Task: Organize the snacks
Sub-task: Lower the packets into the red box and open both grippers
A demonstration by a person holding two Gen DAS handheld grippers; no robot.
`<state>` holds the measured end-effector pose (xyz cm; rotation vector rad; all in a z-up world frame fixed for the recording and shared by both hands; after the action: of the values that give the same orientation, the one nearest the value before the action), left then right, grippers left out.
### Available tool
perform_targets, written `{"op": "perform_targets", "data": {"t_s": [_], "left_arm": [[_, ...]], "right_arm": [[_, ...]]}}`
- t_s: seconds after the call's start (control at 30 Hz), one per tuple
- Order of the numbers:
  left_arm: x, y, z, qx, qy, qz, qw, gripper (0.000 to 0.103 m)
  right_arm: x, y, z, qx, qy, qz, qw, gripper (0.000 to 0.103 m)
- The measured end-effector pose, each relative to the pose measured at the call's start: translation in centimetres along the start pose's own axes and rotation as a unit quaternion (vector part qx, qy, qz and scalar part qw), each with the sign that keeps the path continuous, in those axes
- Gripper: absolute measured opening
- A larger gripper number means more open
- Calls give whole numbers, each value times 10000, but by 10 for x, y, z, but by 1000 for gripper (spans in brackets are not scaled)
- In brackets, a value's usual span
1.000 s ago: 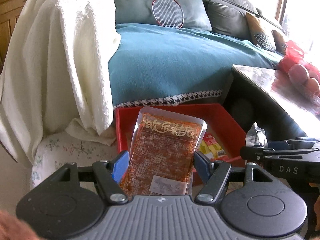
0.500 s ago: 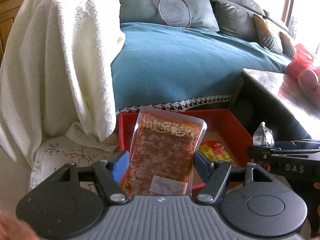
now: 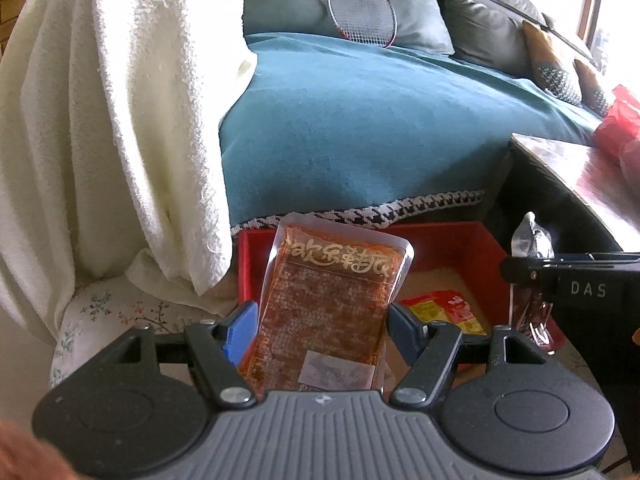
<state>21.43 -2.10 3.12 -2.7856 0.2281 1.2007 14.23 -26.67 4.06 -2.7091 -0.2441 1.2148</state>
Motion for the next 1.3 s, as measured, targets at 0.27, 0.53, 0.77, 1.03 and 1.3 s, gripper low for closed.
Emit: {"op": "perform_targets", "data": {"t_s": [0.27, 0.53, 0.77, 1.03, 1.3], "left_arm": [[15, 1, -6, 30, -52, -65, 10000, 63], [30, 4, -8, 43, -114, -122, 9999, 63], [45, 7, -5, 119, -229, -188, 9995, 63], [49, 8, -3, 227, -331, -264, 9988, 63], [35, 3, -2, 142, -293, -215, 9992, 63]], "right_arm": [[17, 7, -4, -25, -103, 68, 9999, 54], [38, 10, -6, -94, -208, 98, 9997, 54], [59, 18, 0, -56, -412, 128, 9991, 54], [67, 21, 7, 3, -568, 191, 9982, 68], [52, 11, 2, 41, -443, 89, 9990, 70]]}}
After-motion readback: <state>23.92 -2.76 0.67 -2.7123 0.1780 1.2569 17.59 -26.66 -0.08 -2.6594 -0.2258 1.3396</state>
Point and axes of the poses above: each gripper's, at about its wrist camera, not at the fingertips, and x roughly the way its jaws point, y to its right, z to its underside, the point moved 3 cm from there along x, roughly the way its jaws point, and after that the axes turned 11 degrees about -z, right-handed, at the moved point
